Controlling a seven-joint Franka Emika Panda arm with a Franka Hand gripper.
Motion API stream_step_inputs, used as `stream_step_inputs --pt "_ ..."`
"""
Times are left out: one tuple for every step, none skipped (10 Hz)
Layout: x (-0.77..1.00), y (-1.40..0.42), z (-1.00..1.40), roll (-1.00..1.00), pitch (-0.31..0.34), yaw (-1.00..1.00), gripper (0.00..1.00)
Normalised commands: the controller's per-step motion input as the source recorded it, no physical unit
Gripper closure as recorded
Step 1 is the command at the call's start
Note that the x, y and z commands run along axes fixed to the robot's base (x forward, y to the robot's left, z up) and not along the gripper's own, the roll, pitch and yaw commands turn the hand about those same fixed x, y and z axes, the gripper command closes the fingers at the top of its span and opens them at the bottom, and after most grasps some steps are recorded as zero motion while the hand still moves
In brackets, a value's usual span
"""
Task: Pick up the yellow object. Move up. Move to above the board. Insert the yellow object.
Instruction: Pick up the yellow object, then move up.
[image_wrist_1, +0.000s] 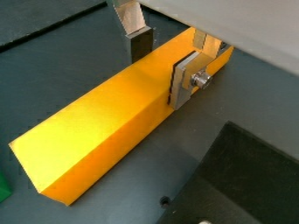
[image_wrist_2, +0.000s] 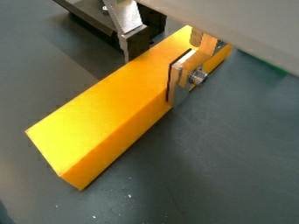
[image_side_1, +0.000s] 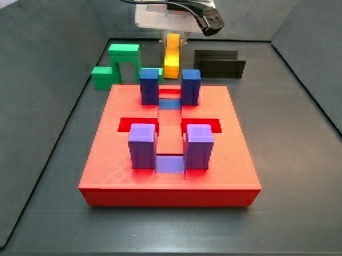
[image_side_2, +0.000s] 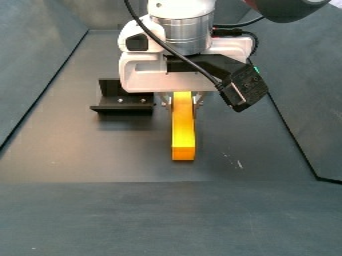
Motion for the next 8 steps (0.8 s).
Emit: stream_step_inputs --pt "0.0 0.0 0.0 0.0 0.0 0.0 1.0" --pt "0.0 0.0 0.0 0.0 0.0 0.0 1.0" --pt "0.0 0.0 0.0 0.0 0.0 0.0 1.0" --pt "0.0 0.0 0.0 0.0 0.0 0.0 1.0" --pt "0.0 0.0 0.0 0.0 0.0 0.0 1.0" --pt "0.0 0.0 0.0 0.0 0.0 0.0 1.0" --pt "0.0 0.0 0.83 0.0 0.0 0.0 1.0" --pt "-0.01 -0.02 0.75 0.0 0.029 -0.01 1.0"
